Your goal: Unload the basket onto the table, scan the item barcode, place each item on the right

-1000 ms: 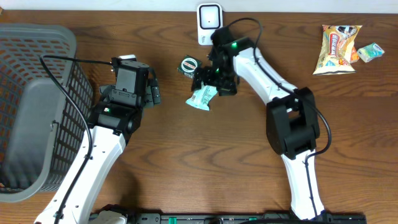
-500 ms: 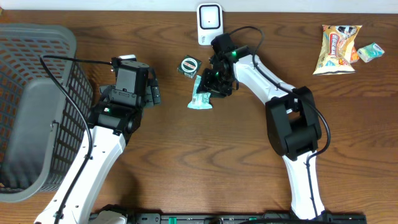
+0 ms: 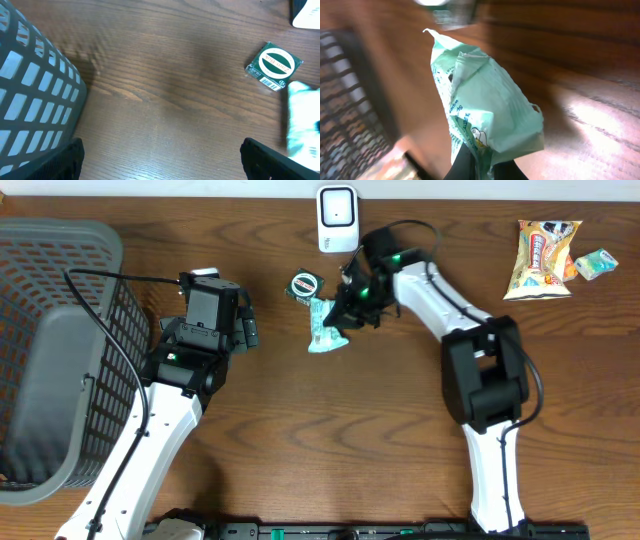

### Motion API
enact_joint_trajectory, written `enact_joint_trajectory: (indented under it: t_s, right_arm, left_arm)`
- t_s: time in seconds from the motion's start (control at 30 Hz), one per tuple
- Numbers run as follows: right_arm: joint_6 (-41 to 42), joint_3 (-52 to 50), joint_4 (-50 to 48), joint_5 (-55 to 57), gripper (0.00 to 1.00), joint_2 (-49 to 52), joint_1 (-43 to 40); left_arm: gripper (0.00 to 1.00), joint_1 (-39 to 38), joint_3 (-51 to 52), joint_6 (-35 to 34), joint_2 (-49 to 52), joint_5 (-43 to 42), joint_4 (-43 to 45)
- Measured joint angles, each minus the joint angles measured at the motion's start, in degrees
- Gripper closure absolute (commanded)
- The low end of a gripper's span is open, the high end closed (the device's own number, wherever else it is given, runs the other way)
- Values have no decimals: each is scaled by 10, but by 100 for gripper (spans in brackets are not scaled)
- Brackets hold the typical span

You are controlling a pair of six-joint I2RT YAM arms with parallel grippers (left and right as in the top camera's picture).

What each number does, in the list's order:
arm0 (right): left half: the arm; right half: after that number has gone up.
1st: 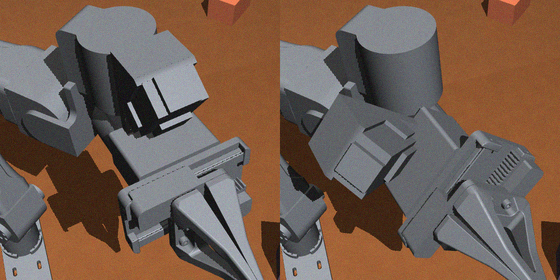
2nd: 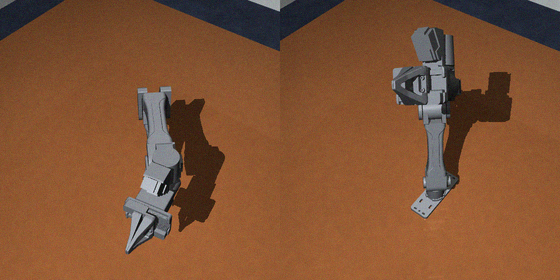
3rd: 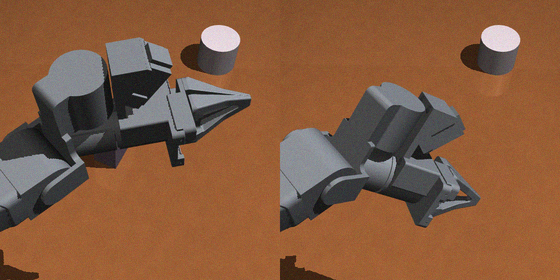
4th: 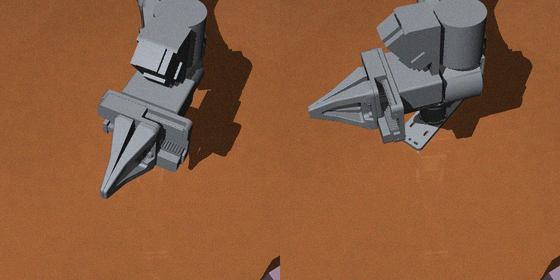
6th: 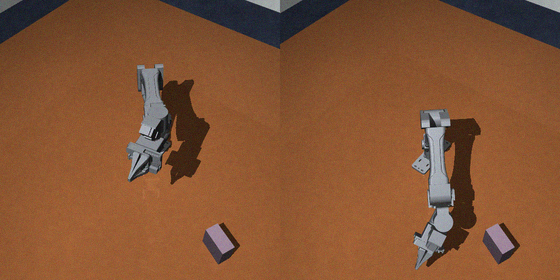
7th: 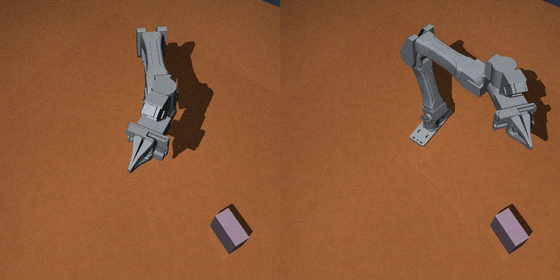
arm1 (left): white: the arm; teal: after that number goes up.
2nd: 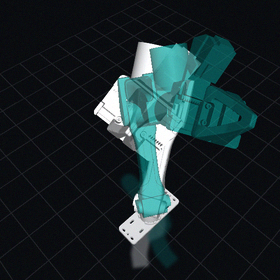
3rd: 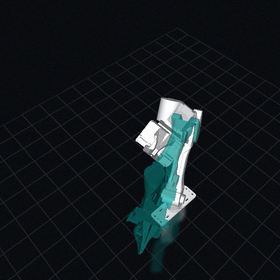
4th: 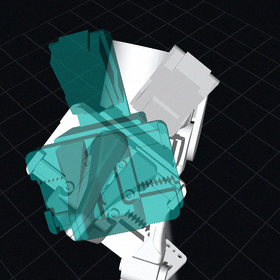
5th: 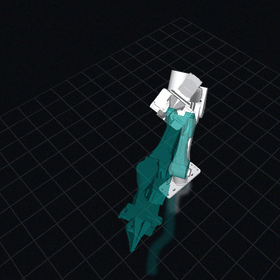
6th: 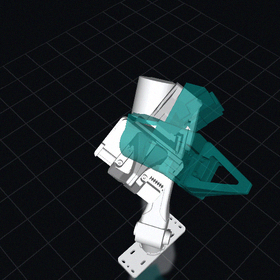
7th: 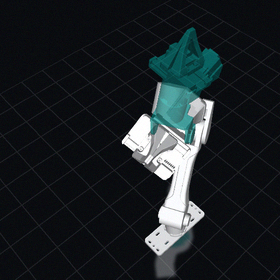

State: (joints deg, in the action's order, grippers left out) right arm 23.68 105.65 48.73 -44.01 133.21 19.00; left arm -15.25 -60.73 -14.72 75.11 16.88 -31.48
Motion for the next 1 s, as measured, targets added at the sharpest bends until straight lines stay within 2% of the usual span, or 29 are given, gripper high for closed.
enact_joint_trajectory:
  t_s: [0.2, 0.5, 0.7, 1.0]
  right_arm:
    - [-61, -1, -6, -89, 99, -94, -36]
    - [-80, 0, -85, -123, 99, -242, -39]
    - [-56, 0, -88, -75, 99, -286, -33]
    - [-38, 0, -61, -53, 99, -292, -27]
  left_arm:
    - [3, 0, 0, 0, 0, 0, 0]
    - [2, 0, 0, 0, 0, 0, 0]
    - [2, 0, 0, 0, 0, 0, 0]
    - [2, 0, 0, 0, 0, 0, 0]
